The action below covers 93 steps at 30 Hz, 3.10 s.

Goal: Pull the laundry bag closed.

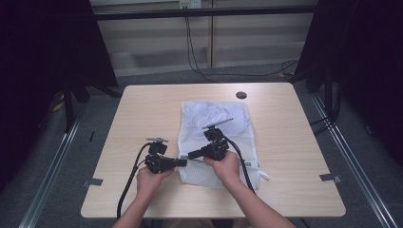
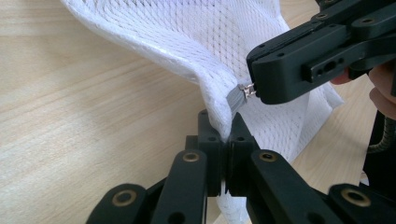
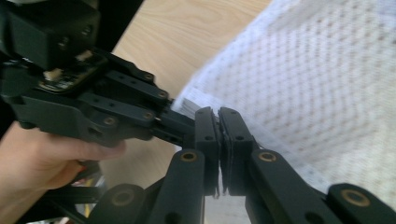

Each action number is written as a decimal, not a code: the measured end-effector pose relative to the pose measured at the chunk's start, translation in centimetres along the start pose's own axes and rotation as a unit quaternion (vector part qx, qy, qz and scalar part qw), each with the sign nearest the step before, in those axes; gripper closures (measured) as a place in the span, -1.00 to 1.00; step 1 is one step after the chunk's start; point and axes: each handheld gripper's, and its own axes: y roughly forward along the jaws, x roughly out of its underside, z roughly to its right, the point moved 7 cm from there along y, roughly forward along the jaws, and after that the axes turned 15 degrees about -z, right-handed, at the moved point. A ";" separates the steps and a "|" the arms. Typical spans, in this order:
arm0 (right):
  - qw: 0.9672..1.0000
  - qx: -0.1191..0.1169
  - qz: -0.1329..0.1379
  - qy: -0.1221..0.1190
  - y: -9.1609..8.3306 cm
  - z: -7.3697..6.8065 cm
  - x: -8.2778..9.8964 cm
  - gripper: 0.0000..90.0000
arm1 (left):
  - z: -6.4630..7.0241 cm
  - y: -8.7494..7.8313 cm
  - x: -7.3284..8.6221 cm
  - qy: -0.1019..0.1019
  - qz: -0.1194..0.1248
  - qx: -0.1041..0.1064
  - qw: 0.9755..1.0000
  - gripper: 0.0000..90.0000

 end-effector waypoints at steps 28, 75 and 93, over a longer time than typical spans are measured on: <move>1.000 -0.002 0.004 -0.001 -1.0 1.2 1.0 0.93 | 0.3 -0.1 -0.1 0.001 0.000 0.009 1.000 0.95; 1.000 -0.001 0.010 0.008 -2.6 3.2 2.5 0.93 | 0.1 -0.2 -0.1 -0.014 0.006 0.019 1.000 0.96; 1.000 -0.002 0.007 0.009 -3.0 3.7 2.9 0.93 | 0.1 -0.2 -0.1 -0.017 0.004 0.023 1.000 0.96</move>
